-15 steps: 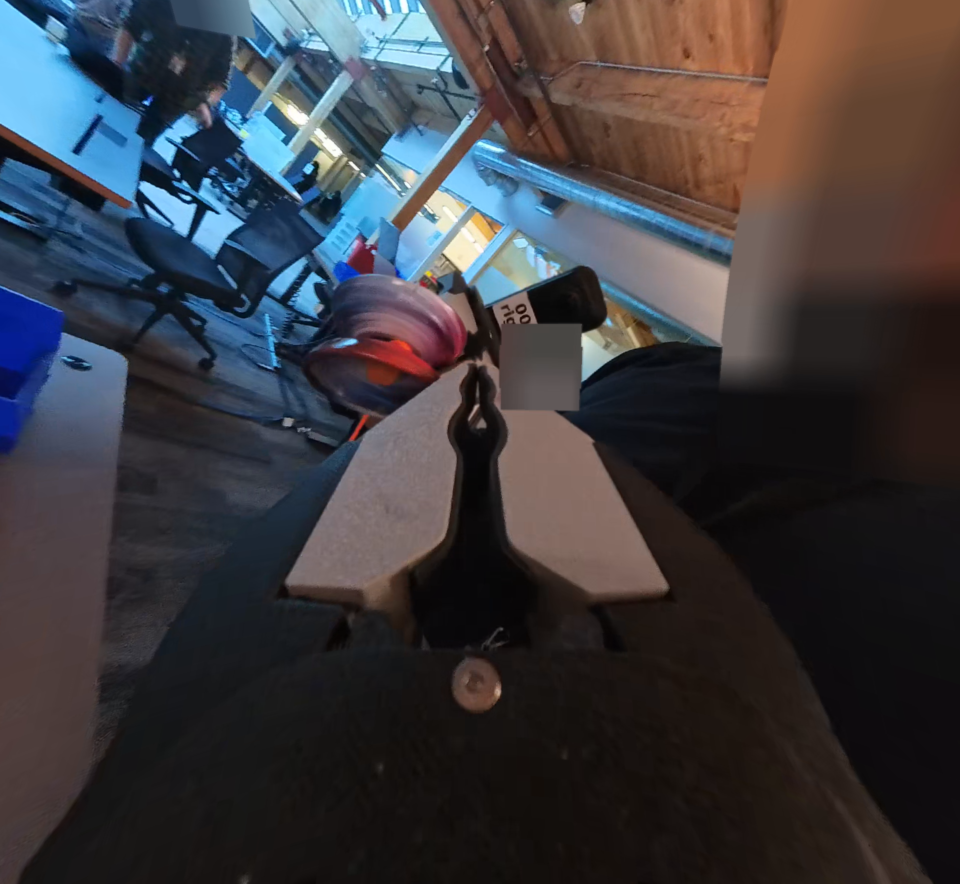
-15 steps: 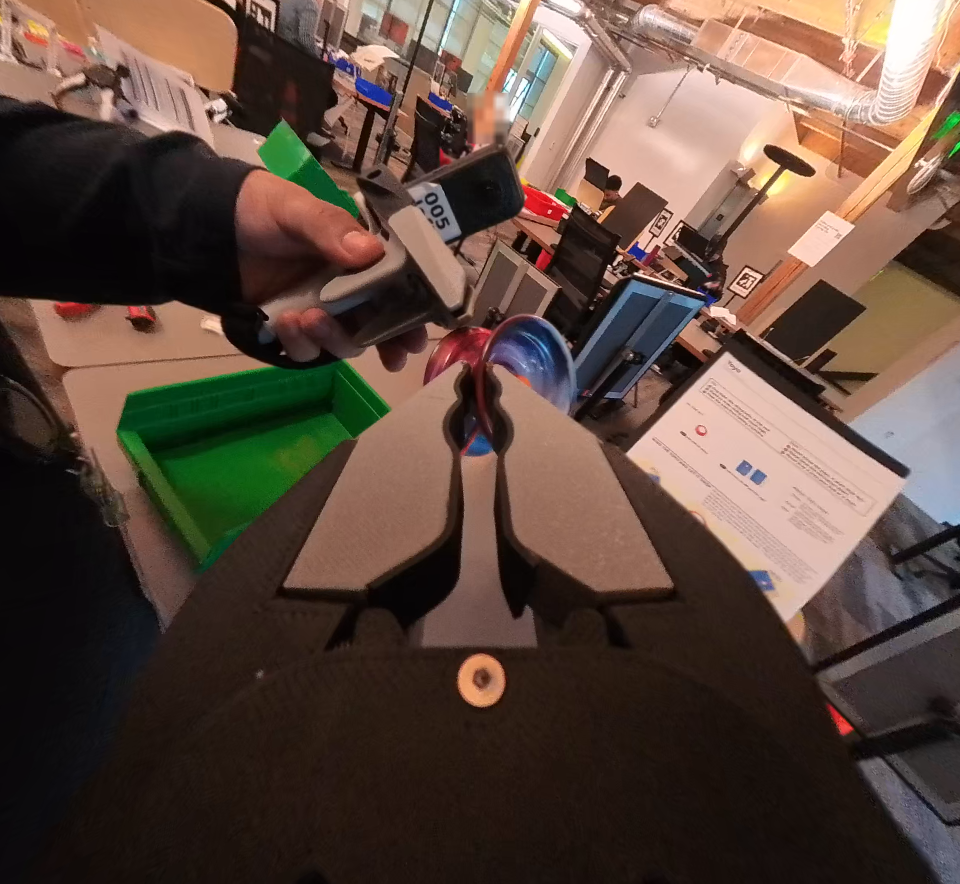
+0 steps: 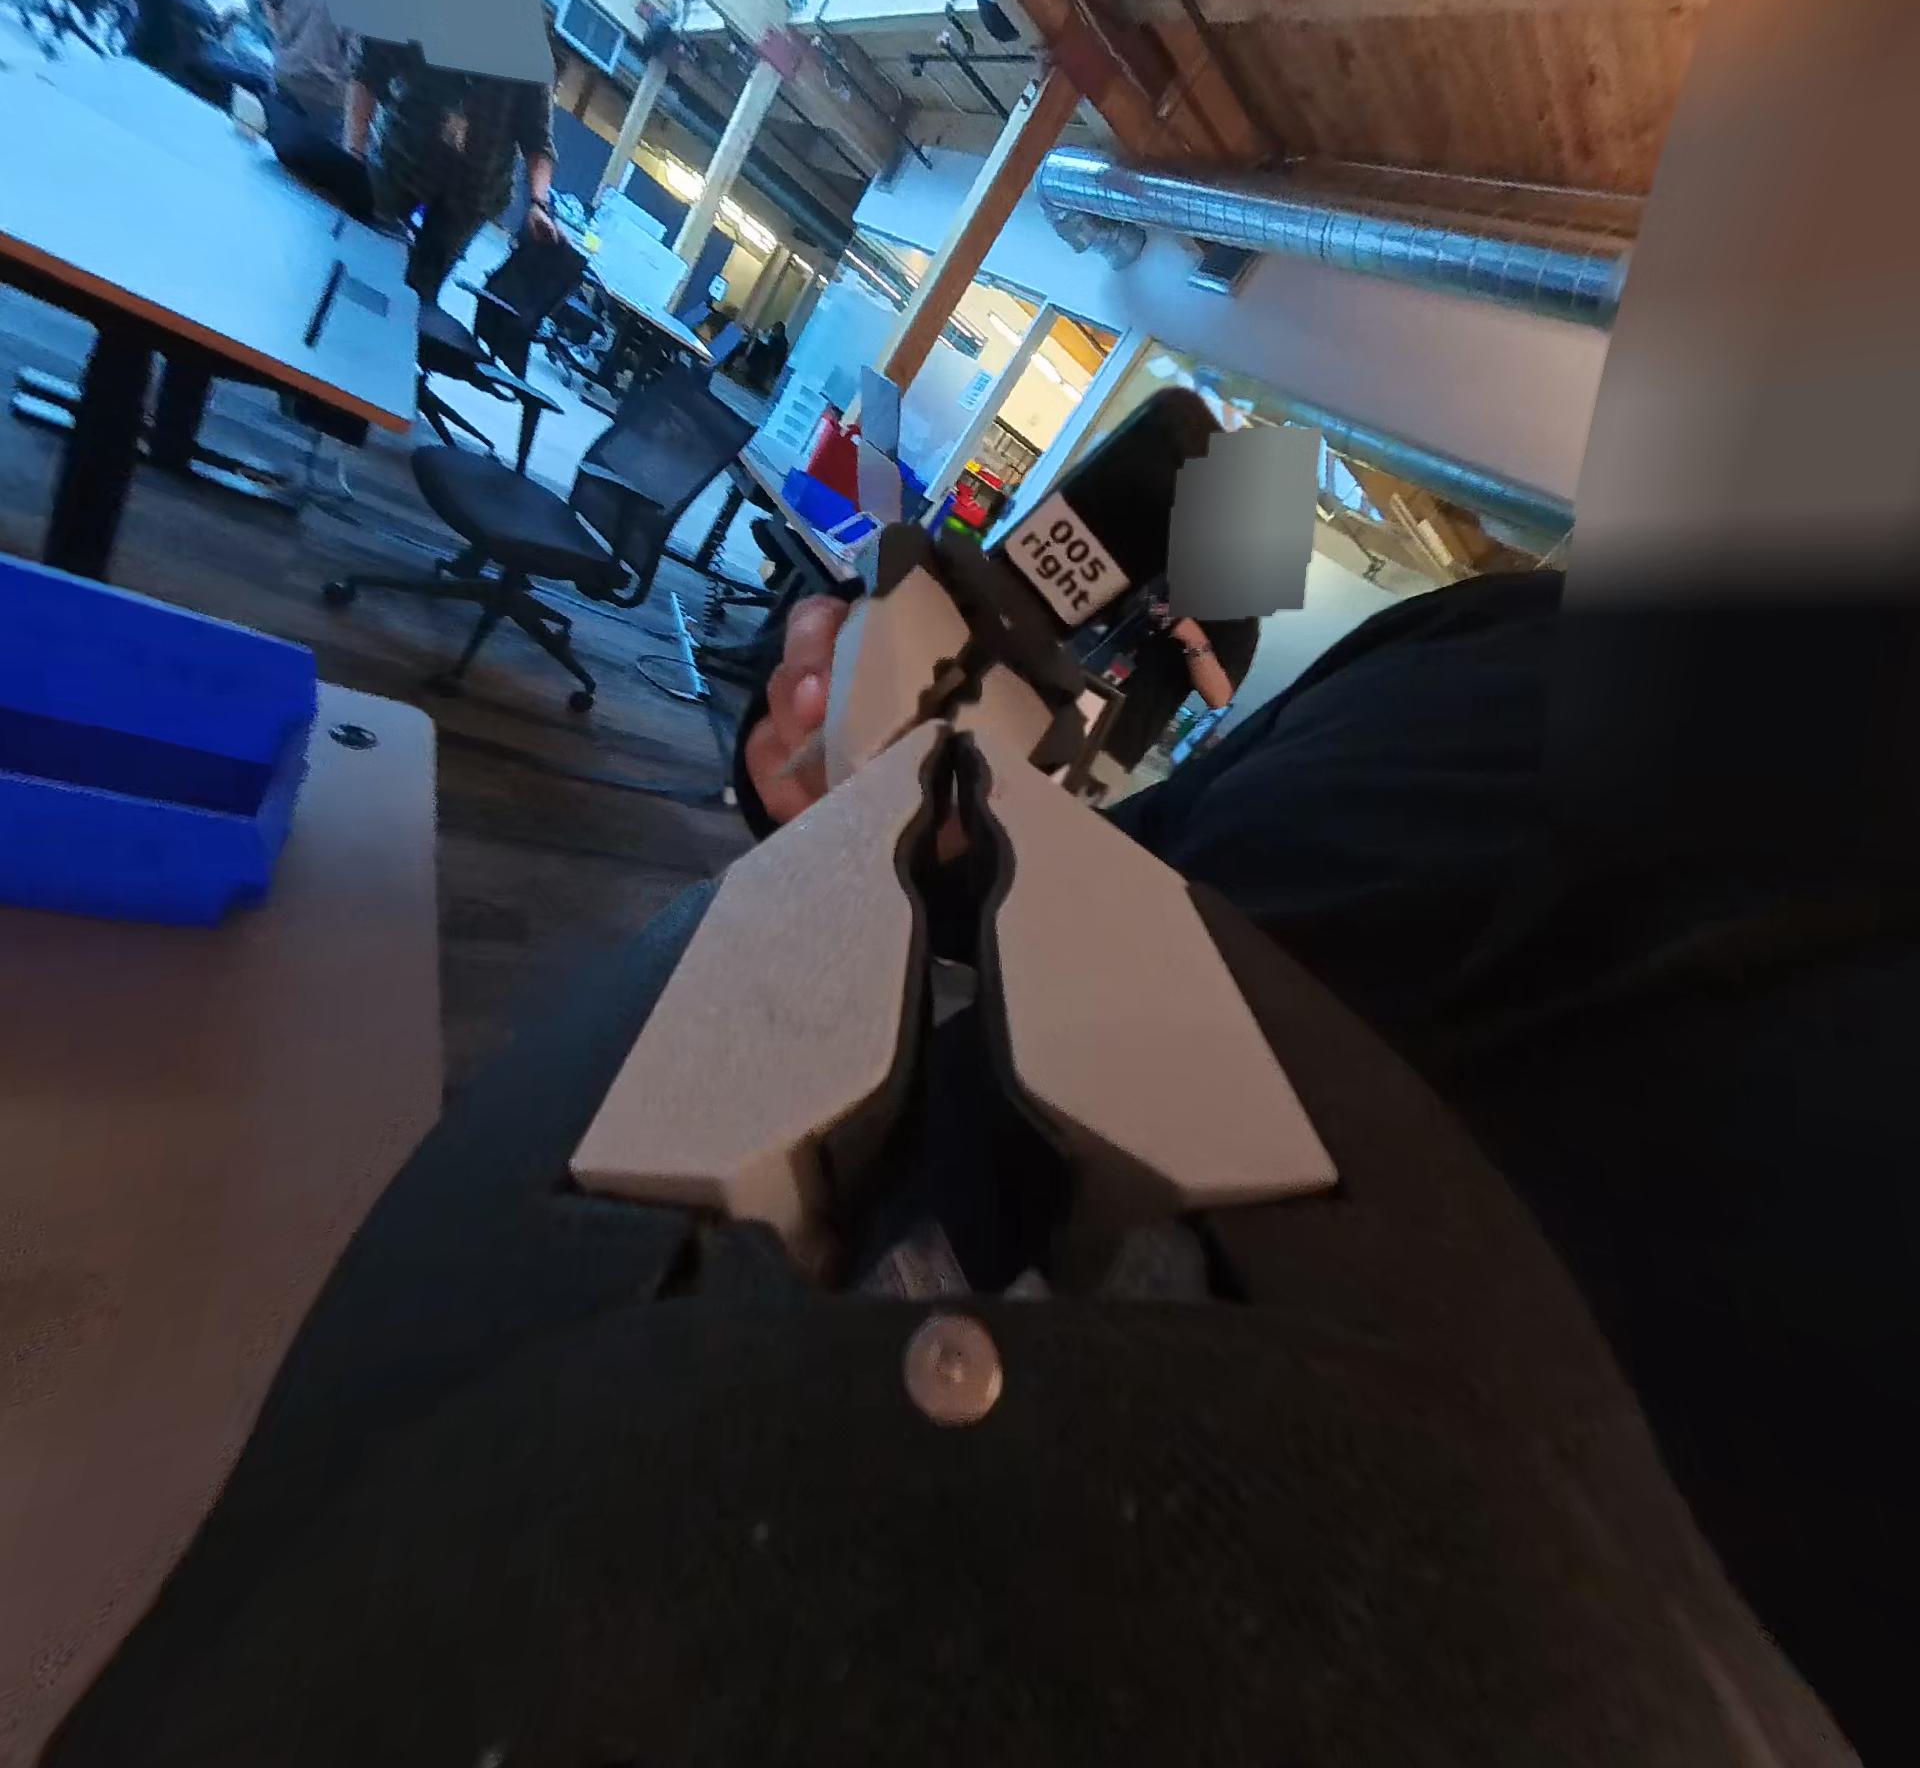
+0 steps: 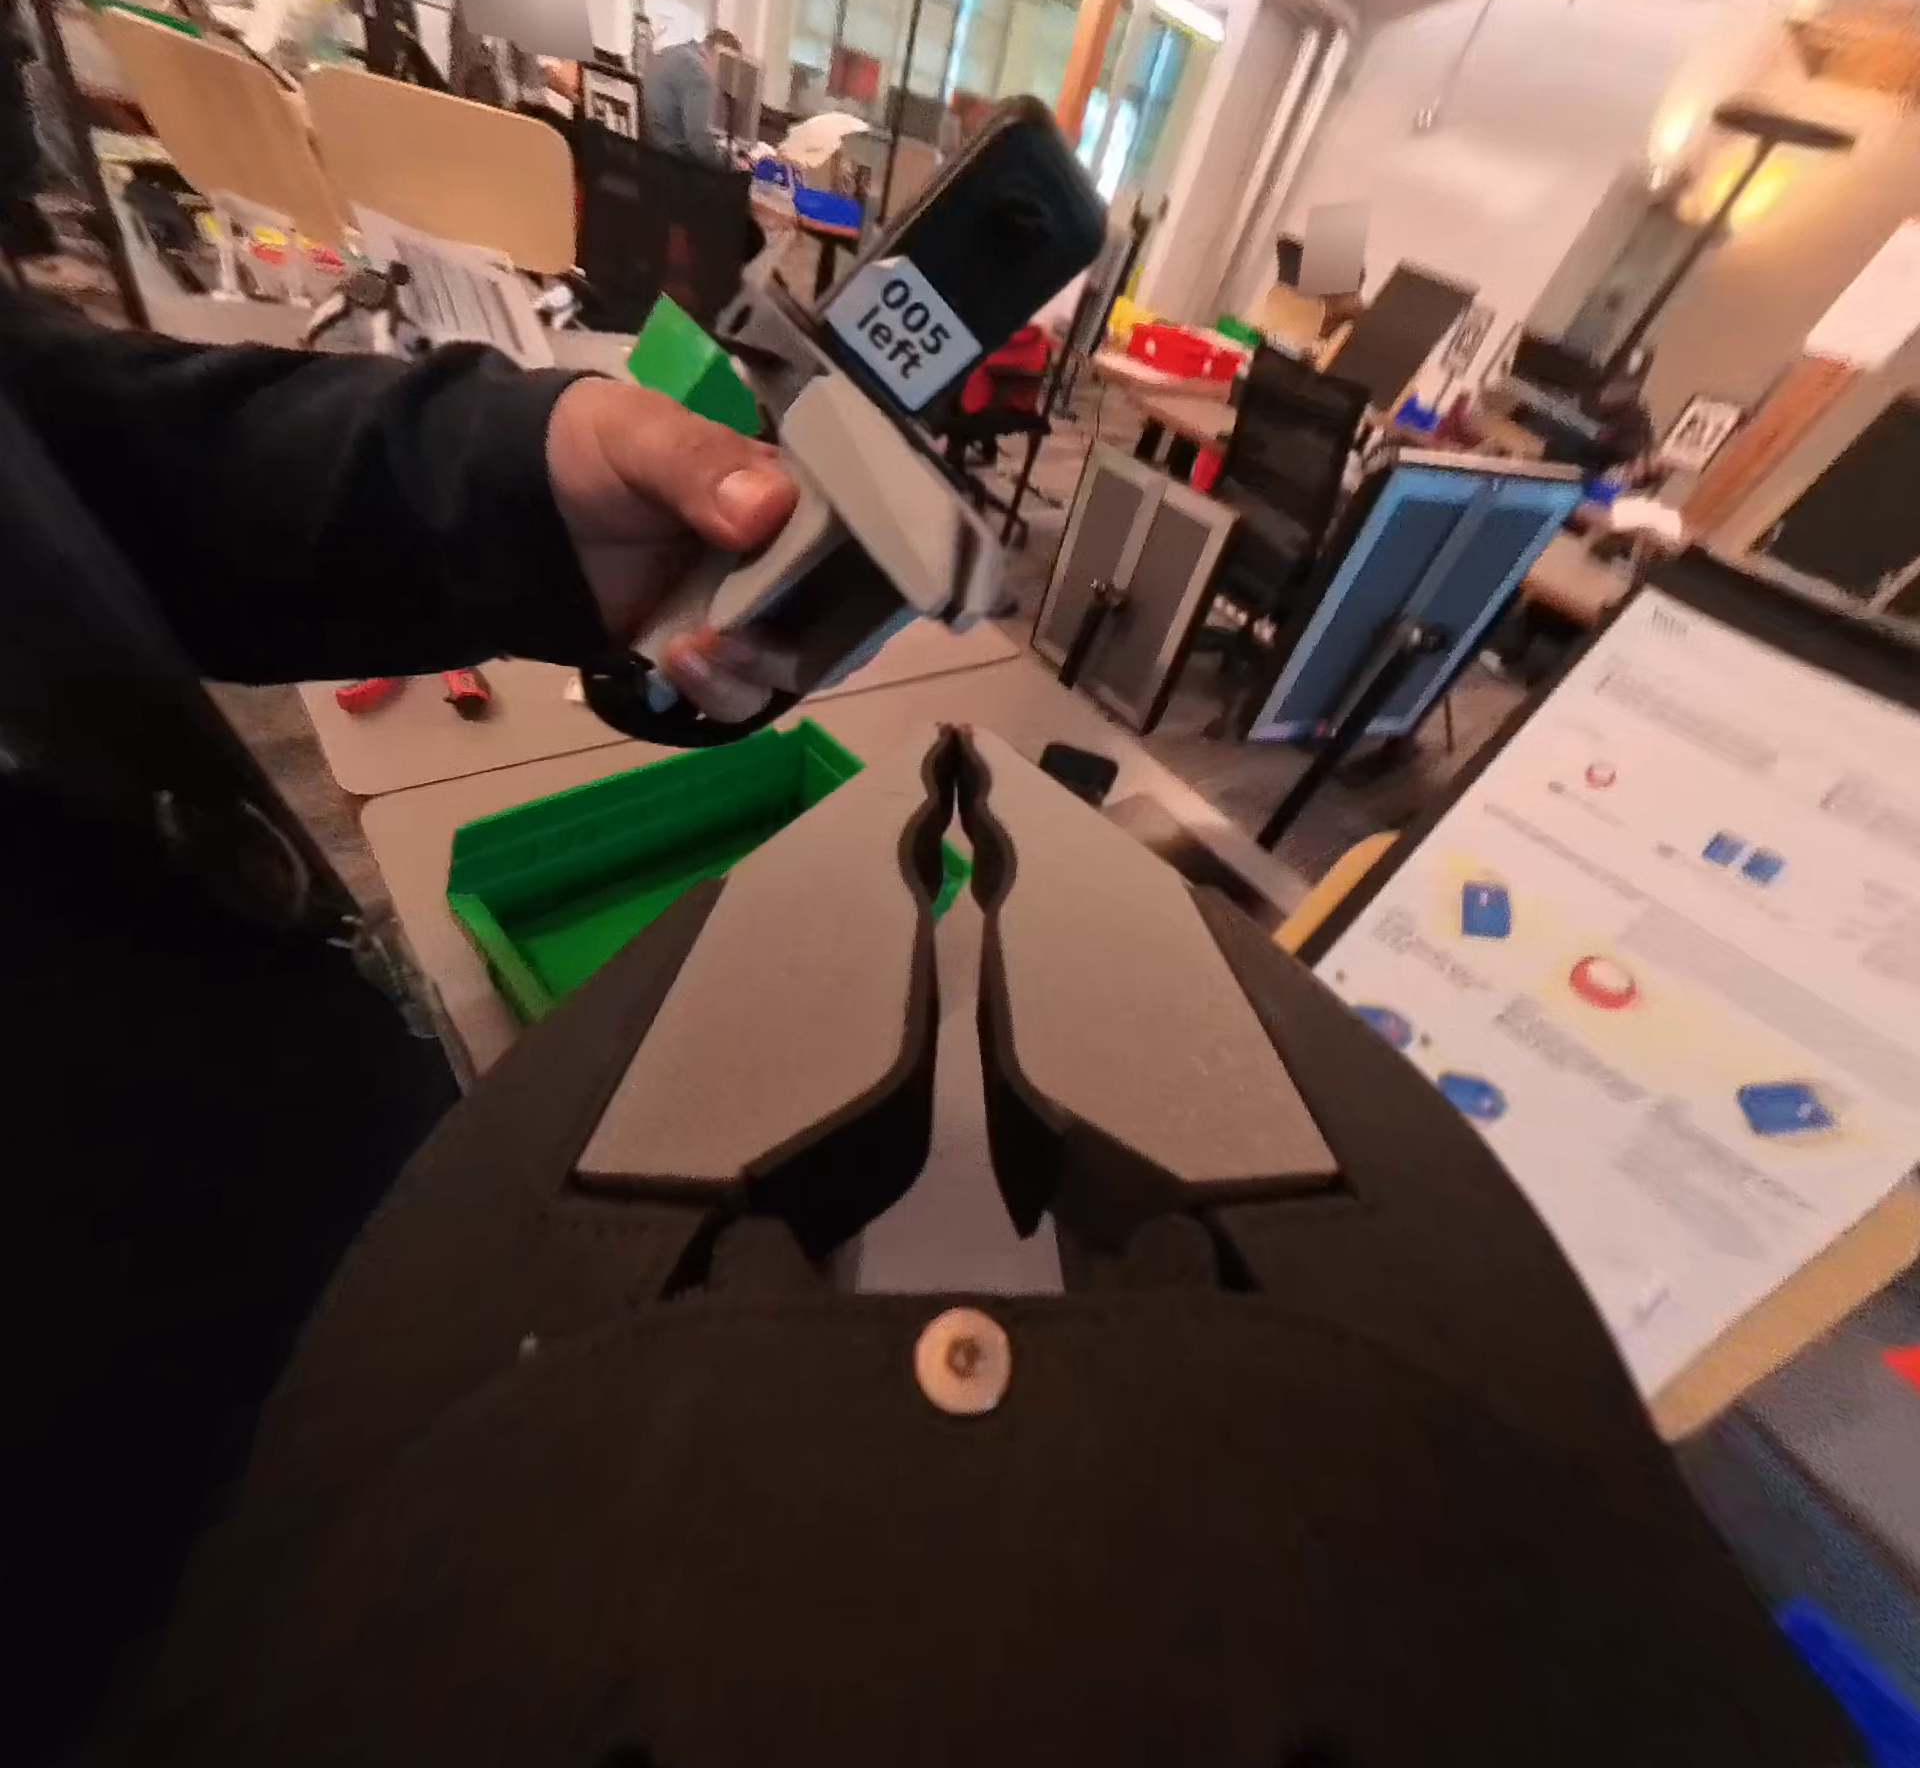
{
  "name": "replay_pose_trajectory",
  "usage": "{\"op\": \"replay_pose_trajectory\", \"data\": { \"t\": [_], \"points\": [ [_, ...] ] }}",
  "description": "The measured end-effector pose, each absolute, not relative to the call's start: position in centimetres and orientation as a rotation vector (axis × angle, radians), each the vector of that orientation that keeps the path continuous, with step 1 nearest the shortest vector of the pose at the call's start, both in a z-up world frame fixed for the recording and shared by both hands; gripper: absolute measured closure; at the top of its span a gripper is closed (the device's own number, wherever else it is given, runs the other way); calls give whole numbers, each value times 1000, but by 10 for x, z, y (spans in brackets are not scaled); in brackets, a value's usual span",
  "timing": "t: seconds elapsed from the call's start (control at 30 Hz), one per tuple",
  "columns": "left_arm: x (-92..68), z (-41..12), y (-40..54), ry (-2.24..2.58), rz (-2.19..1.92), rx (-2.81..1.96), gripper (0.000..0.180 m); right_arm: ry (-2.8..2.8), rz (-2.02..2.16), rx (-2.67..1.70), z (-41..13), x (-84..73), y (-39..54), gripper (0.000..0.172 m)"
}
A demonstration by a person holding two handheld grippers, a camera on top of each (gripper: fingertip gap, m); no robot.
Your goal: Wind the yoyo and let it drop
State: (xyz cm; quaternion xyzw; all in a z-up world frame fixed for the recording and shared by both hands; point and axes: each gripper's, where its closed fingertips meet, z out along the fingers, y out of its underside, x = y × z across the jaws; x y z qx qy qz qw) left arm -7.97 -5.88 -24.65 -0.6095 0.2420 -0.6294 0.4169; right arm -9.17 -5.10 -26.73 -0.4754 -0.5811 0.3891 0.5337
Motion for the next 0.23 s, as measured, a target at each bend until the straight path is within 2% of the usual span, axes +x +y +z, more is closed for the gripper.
{"op": "replay_pose_trajectory", "data": {
  "t": [0.1, 0.13, 0.23],
  "points": [
    [-82, -276, -54, 572, -1584, -1613, 180, -1403, 916, -1270, -292, -95, -33, 172],
    [-85, -301, -46, 567, -1487, -1696, 180, -1448, 917, -1395, -322, -95, -24, 172],
    [-100, -395, -33, 511, -1340, -1941, 180, -1362, 651, -1805, -459, -39, 26, 172]
  ]
}}
